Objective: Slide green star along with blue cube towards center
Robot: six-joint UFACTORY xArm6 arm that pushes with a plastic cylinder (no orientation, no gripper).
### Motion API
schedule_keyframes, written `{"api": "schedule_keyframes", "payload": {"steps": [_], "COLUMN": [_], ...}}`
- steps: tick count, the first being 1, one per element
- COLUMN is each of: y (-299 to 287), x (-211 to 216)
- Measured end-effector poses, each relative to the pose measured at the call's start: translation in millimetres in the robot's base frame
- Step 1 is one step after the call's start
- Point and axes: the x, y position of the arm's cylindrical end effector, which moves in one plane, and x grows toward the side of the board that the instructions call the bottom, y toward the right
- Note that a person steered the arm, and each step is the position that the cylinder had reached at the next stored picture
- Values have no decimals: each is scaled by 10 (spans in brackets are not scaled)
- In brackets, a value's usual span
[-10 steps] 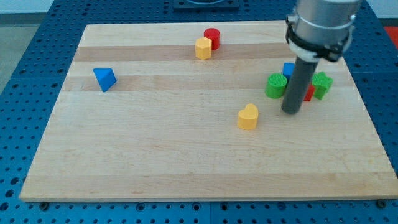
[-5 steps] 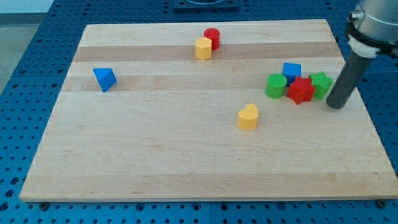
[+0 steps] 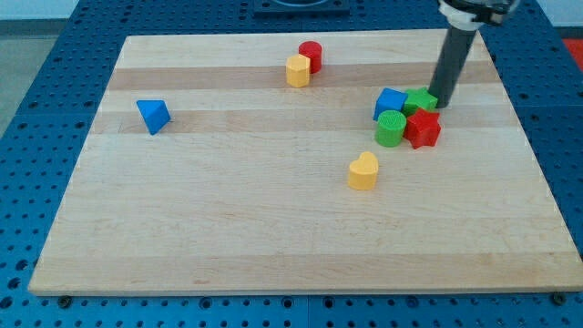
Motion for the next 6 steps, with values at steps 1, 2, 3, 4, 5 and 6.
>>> {"api": "schedule_keyframes", "payload": {"steps": [1, 2, 3, 4, 5, 6], "y": [-309, -681, -969, -794, -166, 298], "x": [-23, -23, -23, -216, -451, -41]}}
